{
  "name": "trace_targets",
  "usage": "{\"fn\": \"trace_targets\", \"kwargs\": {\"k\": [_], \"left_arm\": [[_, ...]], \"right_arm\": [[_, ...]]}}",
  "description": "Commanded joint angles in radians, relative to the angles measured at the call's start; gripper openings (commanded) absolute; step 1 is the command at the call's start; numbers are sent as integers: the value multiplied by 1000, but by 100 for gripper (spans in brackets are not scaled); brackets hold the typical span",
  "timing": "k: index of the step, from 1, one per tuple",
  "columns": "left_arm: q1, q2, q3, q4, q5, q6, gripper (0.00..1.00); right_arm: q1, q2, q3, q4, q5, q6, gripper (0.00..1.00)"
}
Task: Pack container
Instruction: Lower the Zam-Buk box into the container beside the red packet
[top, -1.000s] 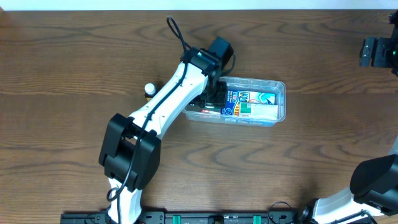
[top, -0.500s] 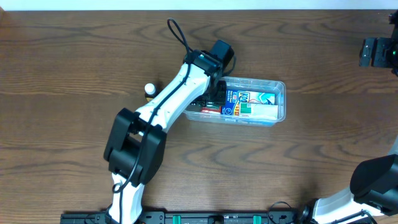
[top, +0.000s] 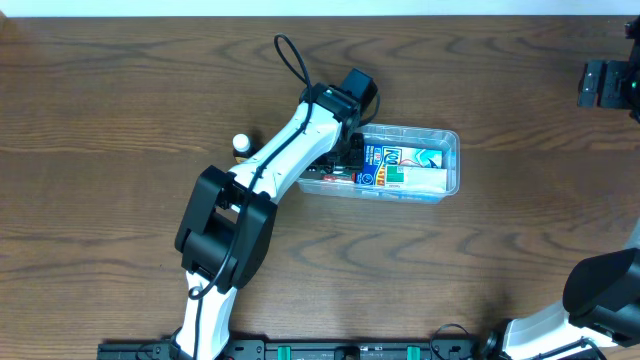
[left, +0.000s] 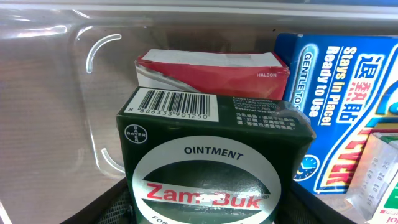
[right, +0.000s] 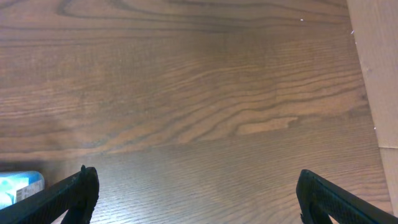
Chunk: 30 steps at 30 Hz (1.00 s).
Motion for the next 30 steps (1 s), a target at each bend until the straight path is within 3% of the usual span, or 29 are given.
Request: {"fn": "trace_targets", "kwargs": {"k": [1, 2, 3, 27, 30], "left_arm": [[3, 6, -5, 5, -3, -2, 63], [3, 6, -5, 6, 0, -3, 70], [3, 6, -5, 6, 2, -3, 71], [2, 6, -5, 11, 53, -2, 73], [4, 6, -4, 13, 52, -2, 78]], "right_arm": [[-5, -3, -1, 0, -1, 14, 99], [-5, -3, -1, 0, -1, 14, 99], [-5, -3, -1, 0, -1, 14, 99], [-5, -3, -1, 0, -1, 14, 99], [-5, -3, -1, 0, -1, 14, 99]]}}
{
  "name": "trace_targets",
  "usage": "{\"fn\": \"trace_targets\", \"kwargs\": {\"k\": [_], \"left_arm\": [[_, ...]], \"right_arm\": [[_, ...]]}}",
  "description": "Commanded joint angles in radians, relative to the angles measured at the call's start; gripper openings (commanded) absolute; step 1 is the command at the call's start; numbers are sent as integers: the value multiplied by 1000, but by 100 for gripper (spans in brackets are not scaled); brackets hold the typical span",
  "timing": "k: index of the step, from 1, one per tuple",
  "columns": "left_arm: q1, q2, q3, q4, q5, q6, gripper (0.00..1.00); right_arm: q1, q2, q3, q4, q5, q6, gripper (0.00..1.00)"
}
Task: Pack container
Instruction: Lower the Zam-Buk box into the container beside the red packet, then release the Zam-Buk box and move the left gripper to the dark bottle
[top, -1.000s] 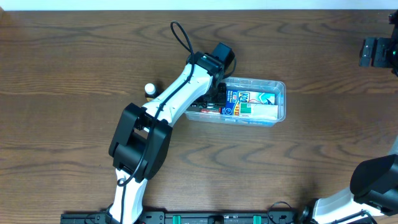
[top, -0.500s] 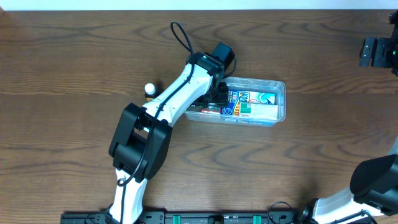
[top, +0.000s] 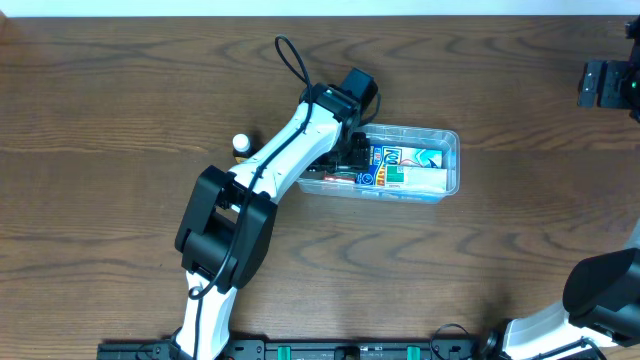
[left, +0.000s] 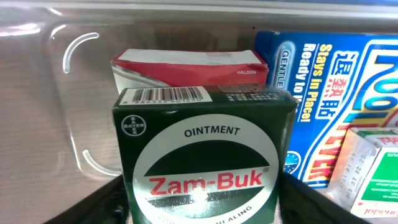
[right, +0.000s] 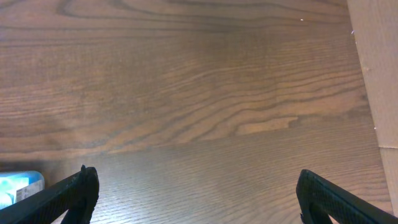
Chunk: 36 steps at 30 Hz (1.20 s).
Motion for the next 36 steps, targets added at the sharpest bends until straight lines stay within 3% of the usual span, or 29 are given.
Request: {"fn": "trace_targets", "kwargs": {"k": [1, 23, 32, 36], "left_arm": [[5, 5, -4, 0, 2, -1, 79], [35, -25, 98, -52, -1, 125, 81], [46, -76, 203, -195, -1, 174, 81], [81, -156, 219, -225, -38, 190, 88]], "right_arm": [[-5, -3, -1, 0, -1, 14, 99], [-5, -3, -1, 0, -1, 14, 99], [-5, -3, -1, 0, -1, 14, 99], [-5, -3, -1, 0, -1, 14, 99]]}}
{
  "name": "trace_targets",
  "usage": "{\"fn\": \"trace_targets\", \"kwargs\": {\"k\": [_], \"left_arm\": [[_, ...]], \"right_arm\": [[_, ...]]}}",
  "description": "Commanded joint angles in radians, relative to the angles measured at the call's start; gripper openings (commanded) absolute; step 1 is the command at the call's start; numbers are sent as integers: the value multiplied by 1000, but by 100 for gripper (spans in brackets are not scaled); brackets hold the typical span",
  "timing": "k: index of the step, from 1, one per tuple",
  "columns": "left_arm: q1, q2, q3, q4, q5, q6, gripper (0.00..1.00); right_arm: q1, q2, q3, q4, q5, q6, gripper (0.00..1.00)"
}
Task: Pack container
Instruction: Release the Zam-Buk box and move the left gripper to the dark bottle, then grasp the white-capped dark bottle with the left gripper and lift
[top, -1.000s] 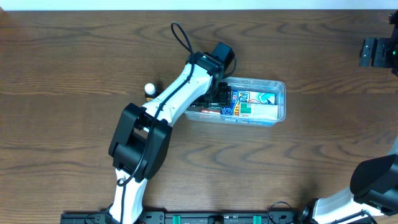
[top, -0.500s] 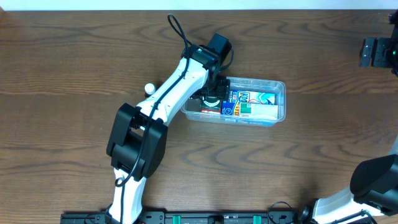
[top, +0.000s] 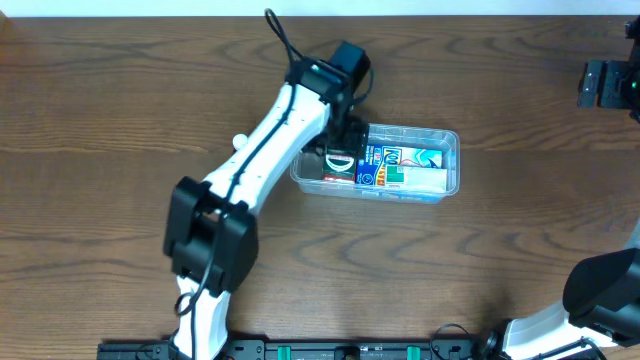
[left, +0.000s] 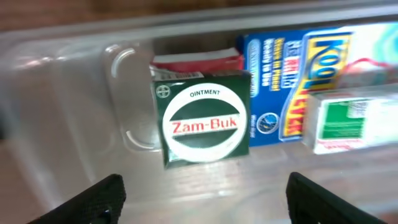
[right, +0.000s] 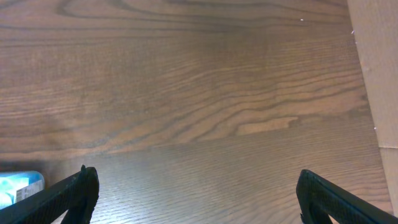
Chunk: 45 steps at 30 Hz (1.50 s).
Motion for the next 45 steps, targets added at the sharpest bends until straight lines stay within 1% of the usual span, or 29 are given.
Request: {"fn": "trace_targets", "kwargs": {"k": [1, 4, 8, 10, 13, 17, 24, 28, 36, 45], "left_arm": [[53, -113, 32, -30, -66, 30, 89], [126, -158, 32, -56, -113, 31, 92], [262, -168, 31, -87, -112, 58, 93], [310, -164, 22, -87, -112, 75, 93], [370, -156, 12, -87, -111, 84, 94], [418, -138, 6, -91, -111, 98, 93], [434, -70, 5, -122, -108, 102, 93], [434, -33, 3, -131, -82, 114, 93], [434, -19, -22, -130, -80, 114, 93], [434, -15, -110, -71, -68, 113, 92]], "right_arm": [[-5, -3, -1, 0, -1, 14, 99], [-5, -3, -1, 0, -1, 14, 99], [-5, -3, -1, 0, -1, 14, 99], [-5, -3, -1, 0, -1, 14, 99], [-5, -3, -1, 0, -1, 14, 99], [-5, -3, -1, 0, -1, 14, 99], [-5, -3, -1, 0, -1, 14, 99], [-5, -3, -1, 0, -1, 14, 99], [-5, -3, -1, -1, -1, 14, 99], [-5, -3, -1, 0, -1, 14, 99]]}}
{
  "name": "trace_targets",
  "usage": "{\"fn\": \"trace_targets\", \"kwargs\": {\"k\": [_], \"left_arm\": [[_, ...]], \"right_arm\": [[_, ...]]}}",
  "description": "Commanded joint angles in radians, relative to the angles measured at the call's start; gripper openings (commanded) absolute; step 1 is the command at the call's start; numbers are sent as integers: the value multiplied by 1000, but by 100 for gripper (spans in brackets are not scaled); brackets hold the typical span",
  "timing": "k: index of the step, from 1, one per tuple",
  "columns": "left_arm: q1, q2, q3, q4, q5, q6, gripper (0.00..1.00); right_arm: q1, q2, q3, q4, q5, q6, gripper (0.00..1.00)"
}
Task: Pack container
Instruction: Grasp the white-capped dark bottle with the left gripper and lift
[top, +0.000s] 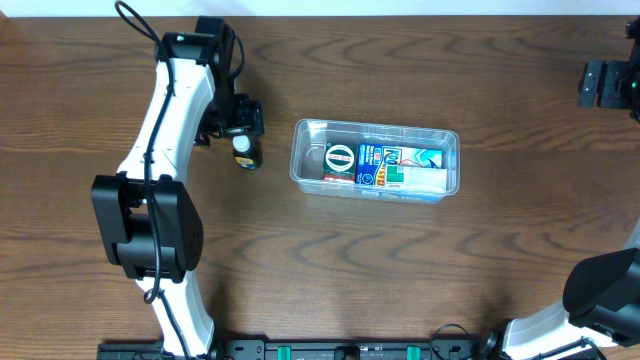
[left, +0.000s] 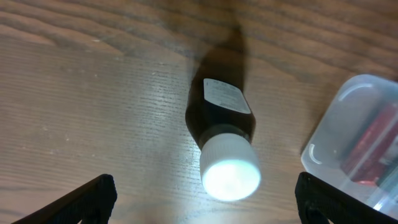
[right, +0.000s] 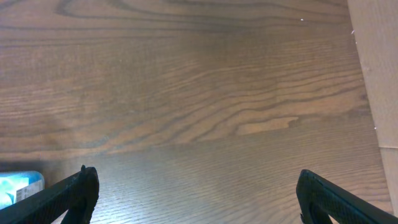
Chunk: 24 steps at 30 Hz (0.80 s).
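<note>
A clear plastic container (top: 375, 161) lies mid-table, holding a green Zam-Buk box (top: 340, 159), a red box under it and a blue box (top: 385, 163) beside them. A small dark bottle with a white cap (top: 242, 148) stands on the table left of the container. My left gripper (top: 238, 118) hovers open over that bottle; in the left wrist view the bottle (left: 224, 137) sits between the spread fingertips (left: 93, 193), with the container's corner (left: 354, 143) at right. My right gripper (right: 196, 193) is open over bare wood.
The wooden table stretches wide around the container. A black device (top: 605, 85) sits at the far right edge. A sliver of a blue box (right: 15, 186) shows at the left edge of the right wrist view.
My left gripper has left the container, where it hung open above the Zam-Buk box, and now hovers open over the white-capped bottle to the left. The right arm has not moved.
My left gripper held the Zam-Buk box low inside the container's left end, over the red box. Then it was open above the container with the box lying inside. Now it is over the bottle on the table.
</note>
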Motion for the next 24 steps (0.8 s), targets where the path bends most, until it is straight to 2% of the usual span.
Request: {"fn": "trace_targets", "kwargs": {"k": [1, 8, 17, 24], "left_arm": [[2, 6, -35, 19, 20, 10, 92], [2, 7, -74, 68, 26, 10, 82], [2, 8, -119, 113, 26, 9, 78], [2, 8, -119, 115, 26, 9, 57]], "right_arm": [[-5, -3, -1, 0, -1, 14, 99], [-5, -3, -1, 0, -1, 14, 98], [-5, -3, -1, 0, -1, 14, 99], [-5, -3, -1, 0, -1, 14, 99]]}}
